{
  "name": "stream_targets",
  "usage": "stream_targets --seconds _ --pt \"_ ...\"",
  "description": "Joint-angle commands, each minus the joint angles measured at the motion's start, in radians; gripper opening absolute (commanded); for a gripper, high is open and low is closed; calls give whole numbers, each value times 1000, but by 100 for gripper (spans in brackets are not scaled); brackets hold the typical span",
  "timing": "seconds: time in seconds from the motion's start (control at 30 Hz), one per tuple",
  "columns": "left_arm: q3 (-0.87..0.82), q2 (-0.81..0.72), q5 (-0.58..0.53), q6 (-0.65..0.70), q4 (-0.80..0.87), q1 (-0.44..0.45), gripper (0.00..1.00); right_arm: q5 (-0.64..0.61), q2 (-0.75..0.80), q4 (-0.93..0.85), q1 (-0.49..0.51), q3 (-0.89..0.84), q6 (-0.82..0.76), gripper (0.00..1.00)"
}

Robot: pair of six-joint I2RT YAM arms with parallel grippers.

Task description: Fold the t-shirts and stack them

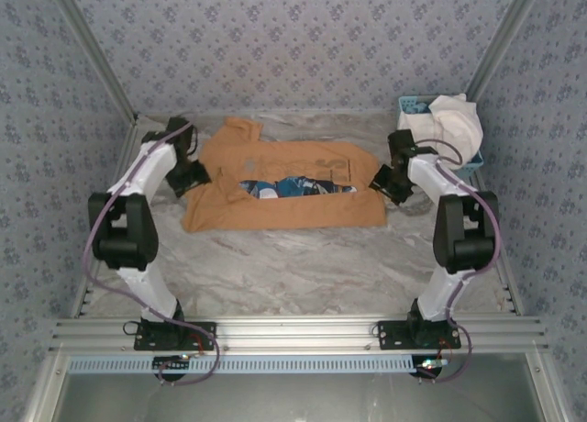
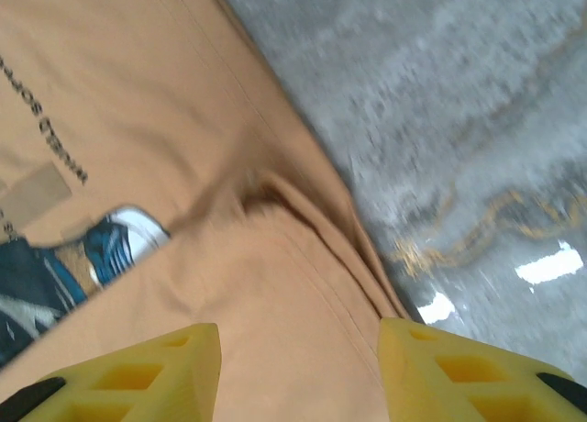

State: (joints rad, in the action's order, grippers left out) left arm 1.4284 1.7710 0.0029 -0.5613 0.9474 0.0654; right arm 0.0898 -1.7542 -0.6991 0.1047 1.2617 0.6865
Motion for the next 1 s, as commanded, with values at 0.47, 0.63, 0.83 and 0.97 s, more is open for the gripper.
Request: stream_targets --seconds 0.47,0.63,0.83,0.97 --pt "-329 -53 49 50 -93 -100 43 117 81 34 -39 -240 -84 54" --pt "-287 -6 -2 70 -108 -102 27 104 37 40 -36 -214 -86 51" --pt "-263 1 -39 94 -118 -113 14 98 -6 81 -32 -209 -64 41" --pt "-242 -3 -34 94 -110 -136 2 69 -41 90 -33 -200 -65 19"
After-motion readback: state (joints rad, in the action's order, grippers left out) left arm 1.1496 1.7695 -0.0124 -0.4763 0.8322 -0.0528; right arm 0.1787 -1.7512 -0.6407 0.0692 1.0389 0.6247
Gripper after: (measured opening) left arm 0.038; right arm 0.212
